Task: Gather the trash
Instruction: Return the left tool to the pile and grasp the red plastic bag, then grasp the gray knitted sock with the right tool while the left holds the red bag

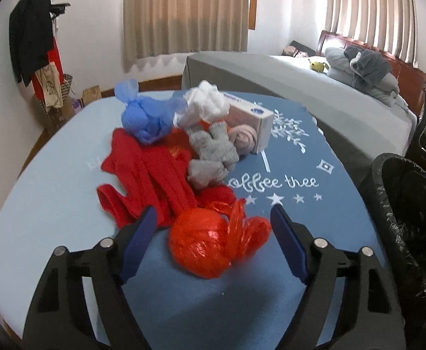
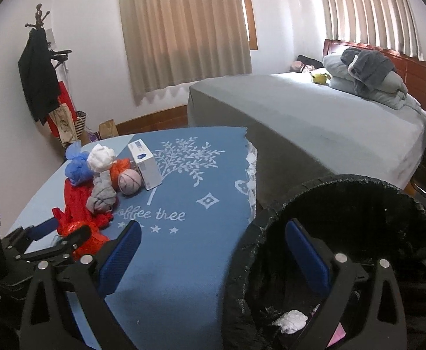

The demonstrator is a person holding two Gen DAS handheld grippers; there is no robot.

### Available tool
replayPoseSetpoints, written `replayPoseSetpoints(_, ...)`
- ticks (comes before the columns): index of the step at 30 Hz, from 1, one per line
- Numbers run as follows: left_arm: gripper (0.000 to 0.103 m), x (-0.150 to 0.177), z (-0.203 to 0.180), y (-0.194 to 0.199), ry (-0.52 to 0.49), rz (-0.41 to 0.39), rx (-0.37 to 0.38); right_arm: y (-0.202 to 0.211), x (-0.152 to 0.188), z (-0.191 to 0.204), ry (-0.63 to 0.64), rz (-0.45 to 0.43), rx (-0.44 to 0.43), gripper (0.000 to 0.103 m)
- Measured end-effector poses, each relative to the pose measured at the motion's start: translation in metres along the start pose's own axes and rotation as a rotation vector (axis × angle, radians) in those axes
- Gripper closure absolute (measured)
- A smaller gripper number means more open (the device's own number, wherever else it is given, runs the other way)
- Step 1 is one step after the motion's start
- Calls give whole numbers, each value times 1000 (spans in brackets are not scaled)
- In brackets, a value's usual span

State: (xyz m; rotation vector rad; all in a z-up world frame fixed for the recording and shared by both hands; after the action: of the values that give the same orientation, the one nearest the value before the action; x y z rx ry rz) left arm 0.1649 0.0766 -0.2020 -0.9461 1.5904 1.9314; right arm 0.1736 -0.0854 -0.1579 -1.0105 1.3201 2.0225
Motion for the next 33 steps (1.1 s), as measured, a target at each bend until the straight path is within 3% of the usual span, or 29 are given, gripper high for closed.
replayPoseSetpoints(5,49,8,-2,-6,-6,30,3,-2,0,1,5,4,-1,6)
replayPoseSetpoints(7,64,7,-1,-5,-1,32,11,-2,1,2,9,7,-3,6)
replayPoseSetpoints(10,72,4,0,-2,11,22,22,-2,1,3,13,7,-4,6)
replayPoseSetpoints(20,77,-23,11,25,42,-70,36,-5,-6,11,26,-3,-16,6)
replayPoseSetpoints(33,77,-47,73,18,99,-119,-88,-52,-24,61,64,4,-95,7)
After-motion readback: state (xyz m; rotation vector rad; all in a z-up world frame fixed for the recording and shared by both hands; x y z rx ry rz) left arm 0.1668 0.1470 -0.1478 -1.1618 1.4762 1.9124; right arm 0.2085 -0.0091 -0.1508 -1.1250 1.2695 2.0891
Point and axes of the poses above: each gripper's, at about its wrist camera, not at the fingertips, and y roughly against the way its jaws point, z to its left, x to its underside, the point moved 6 cm from there along -y, roughly the way its jaws point, and after that the axes turned 11 degrees about -x, right-handed, at the moved point
